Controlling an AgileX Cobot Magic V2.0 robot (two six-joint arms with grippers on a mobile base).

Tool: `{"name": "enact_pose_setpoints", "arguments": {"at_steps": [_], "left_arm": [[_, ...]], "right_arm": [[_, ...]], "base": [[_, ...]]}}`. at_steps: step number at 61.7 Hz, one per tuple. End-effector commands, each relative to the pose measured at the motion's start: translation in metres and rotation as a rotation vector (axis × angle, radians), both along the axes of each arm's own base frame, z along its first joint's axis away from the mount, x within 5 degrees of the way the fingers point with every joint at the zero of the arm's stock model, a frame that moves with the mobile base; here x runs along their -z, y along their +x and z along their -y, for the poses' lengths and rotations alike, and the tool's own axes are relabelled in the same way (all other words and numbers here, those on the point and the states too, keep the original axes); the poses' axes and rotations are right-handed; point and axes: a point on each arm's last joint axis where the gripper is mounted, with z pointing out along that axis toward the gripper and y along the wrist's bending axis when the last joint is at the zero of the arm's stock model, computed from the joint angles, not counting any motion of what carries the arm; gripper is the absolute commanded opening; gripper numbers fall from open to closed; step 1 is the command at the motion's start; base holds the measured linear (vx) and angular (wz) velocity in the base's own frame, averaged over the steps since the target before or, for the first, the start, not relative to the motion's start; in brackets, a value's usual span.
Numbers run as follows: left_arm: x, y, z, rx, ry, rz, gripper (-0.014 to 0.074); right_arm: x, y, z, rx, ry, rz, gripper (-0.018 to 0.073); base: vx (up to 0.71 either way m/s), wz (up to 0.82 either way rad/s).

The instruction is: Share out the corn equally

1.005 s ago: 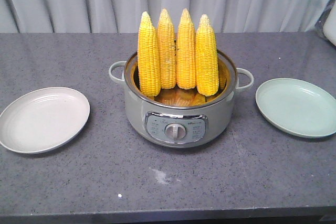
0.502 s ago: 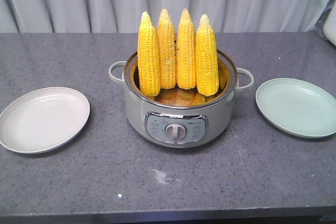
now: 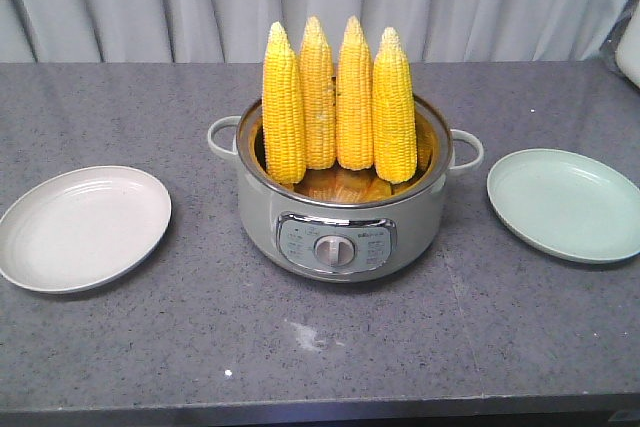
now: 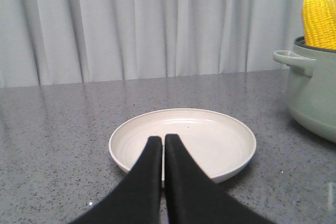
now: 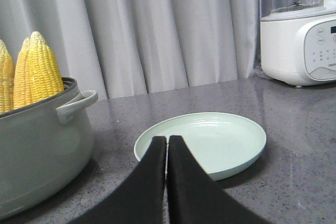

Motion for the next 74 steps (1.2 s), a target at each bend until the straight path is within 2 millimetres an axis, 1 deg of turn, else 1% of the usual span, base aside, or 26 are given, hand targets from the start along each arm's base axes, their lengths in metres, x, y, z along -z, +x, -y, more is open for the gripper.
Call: {"name": "enact_pose_setpoints", "arguments": {"at_steps": [1, 7, 11, 14, 18, 23, 27, 31, 36, 49, 52, 57, 60, 62, 70, 74], "left_arm": [[-0.007, -0.002, -0.001, -0.007, -0.016, 0.090, -0.0006], [-0.008, -0.002, -0.001, -0.008, -0.028, 0.106, -0.0006], [-0.012, -0.003, -0.001, -0.002, -0.108, 0.118, -0.0006], [-0.013, -0.003, -0.002, 0.005, -0.226, 0.132, -0.0006], [-0.014, -0.003, -0.003, 0.017, -0.402, 0.145, -0.0006], [-0.016, -0.004, -0.006, 0.040, -0.731, 0.165, -0.0006], [-0.016, -0.004, -0.007, 0.052, -0.909, 0.163, -0.0006], [-0.015, -0.003, -0.007, 0.059, -1.010, 0.162, -0.0006], [-0.015, -0.003, -0.007, 0.059, -1.016, 0.162, -0.0006], [-0.014, -0.003, -0.006, 0.061, -1.029, 0.140, -0.0006], [-0.014, -0.003, -0.007, 0.064, -1.086, 0.137, -0.0006], [-0.015, -0.003, -0.008, 0.082, -1.271, 0.141, -0.0006], [-0.019, -0.004, -0.007, 0.097, -1.345, 0.137, -0.0006], [-0.023, -0.005, -0.006, 0.108, -1.352, 0.137, -0.0006], [-0.048, -0.011, -0.005, 0.162, -1.321, 0.177, -0.0006], [-0.065, -0.017, -0.004, 0.186, -1.239, 0.225, -0.0006]], "right_arm": [[-0.004, -0.001, 0.001, 0.014, 0.035, 0.069, -0.0004], [-0.004, -0.001, 0.002, 0.007, 0.150, 0.075, -0.0004], [-0.004, -0.001, 0.002, -0.003, 0.299, 0.084, -0.0004], [-0.004, -0.001, 0.003, -0.011, 0.440, 0.090, -0.0004], [-0.004, -0.001, 0.003, -0.019, 0.582, 0.097, -0.0004], [-0.003, -0.001, 0.004, -0.023, 0.693, 0.102, -0.0004], [-0.003, -0.001, 0.004, -0.026, 0.752, 0.104, -0.0004], [-0.003, -0.001, 0.005, -0.025, 0.808, 0.114, -0.0004], [-0.003, -0.001, 0.005, -0.026, 0.855, 0.115, -0.0004], [-0.003, -0.001, 0.005, -0.026, 0.858, 0.116, -0.0004], [-0.003, -0.001, 0.005, -0.026, 0.858, 0.117, -0.0004], [-0.007, -0.002, 0.005, -0.034, 0.853, 0.123, -0.0004], [-0.014, -0.003, 0.005, -0.042, 0.829, 0.138, -0.0004], [-0.020, -0.004, 0.004, -0.049, 0.806, 0.150, -0.0004], [-0.049, -0.011, 0.001, -0.075, 0.587, 0.182, -0.0004], [-0.063, -0.014, -0.003, -0.094, 0.463, 0.156, -0.0004]], "base": [[0.00, 0.00], [0.00, 0.00], [0.00, 0.00], [0.00, 0.00], [0.00, 0.00], [0.00, 0.00], [0.00, 0.00], [0.00, 0.00], [0.00, 0.00], [0.00, 0.00], [0.00, 0.00], [0.00, 0.00], [0.00, 0.00], [0.00, 0.00], [0.00, 0.00], [0.00, 0.00]]}}
